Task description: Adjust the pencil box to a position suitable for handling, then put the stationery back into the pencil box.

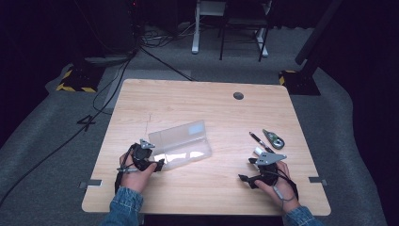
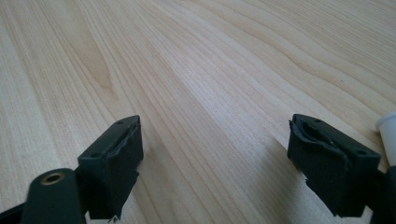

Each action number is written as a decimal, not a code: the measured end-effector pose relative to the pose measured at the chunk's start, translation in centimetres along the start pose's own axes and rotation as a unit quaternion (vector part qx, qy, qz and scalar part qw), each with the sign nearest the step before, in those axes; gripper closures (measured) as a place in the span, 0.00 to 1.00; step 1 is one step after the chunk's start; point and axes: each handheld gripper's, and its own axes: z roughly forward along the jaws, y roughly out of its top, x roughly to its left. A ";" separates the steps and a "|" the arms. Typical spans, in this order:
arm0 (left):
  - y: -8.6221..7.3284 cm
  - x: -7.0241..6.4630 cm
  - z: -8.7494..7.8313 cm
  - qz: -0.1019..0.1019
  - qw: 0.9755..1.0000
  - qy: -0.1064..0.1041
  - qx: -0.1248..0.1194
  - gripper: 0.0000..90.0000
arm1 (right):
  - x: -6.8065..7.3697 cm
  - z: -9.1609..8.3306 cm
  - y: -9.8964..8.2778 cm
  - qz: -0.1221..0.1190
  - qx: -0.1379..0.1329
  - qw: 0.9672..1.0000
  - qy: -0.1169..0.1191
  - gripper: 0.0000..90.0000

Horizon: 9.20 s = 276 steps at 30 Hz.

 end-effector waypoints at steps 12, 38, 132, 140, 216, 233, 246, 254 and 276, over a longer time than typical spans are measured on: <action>-0.5 -1.0 0.1 0.045 0.999 0.010 -0.022 0.35 | 0.1 -0.2 -0.1 -0.004 -0.002 1.000 0.006 0.26; -0.7 -5.5 0.2 0.153 0.986 -0.067 -0.014 0.35 | -1.3 -5.8 0.2 0.011 -0.059 0.997 -0.037 0.32; -2.4 1.7 -0.1 0.051 0.997 -0.014 -0.055 0.16 | -9.7 -6.1 4.2 0.091 0.032 0.989 -0.108 0.53; -2.4 1.7 -0.1 0.053 0.997 -0.014 -0.055 0.16 | -10.2 -4.1 5.9 0.093 0.079 0.987 -0.104 0.62; -2.4 1.6 -0.1 0.059 0.997 -0.019 -0.054 0.17 | -10.9 -4.8 11.9 0.108 0.141 0.981 -0.085 0.89; -2.4 1.6 -0.1 0.059 0.997 -0.019 -0.054 0.17 | -7.8 -7.6 13.4 0.096 0.095 0.990 -0.036 0.89; -2.4 1.6 -0.1 0.059 0.997 -0.019 -0.054 0.16 | -2.6 -7.3 15.0 0.031 0.085 0.996 0.008 0.89; -2.4 1.6 -0.1 0.059 0.997 -0.019 -0.054 0.17 | 0.3 -6.4 15.5 -0.005 0.092 0.995 0.033 0.89; -2.4 1.6 -0.1 0.059 0.997 -0.019 -0.054 0.17 | 5.1 -3.5 15.2 -0.061 0.115 0.987 0.095 0.89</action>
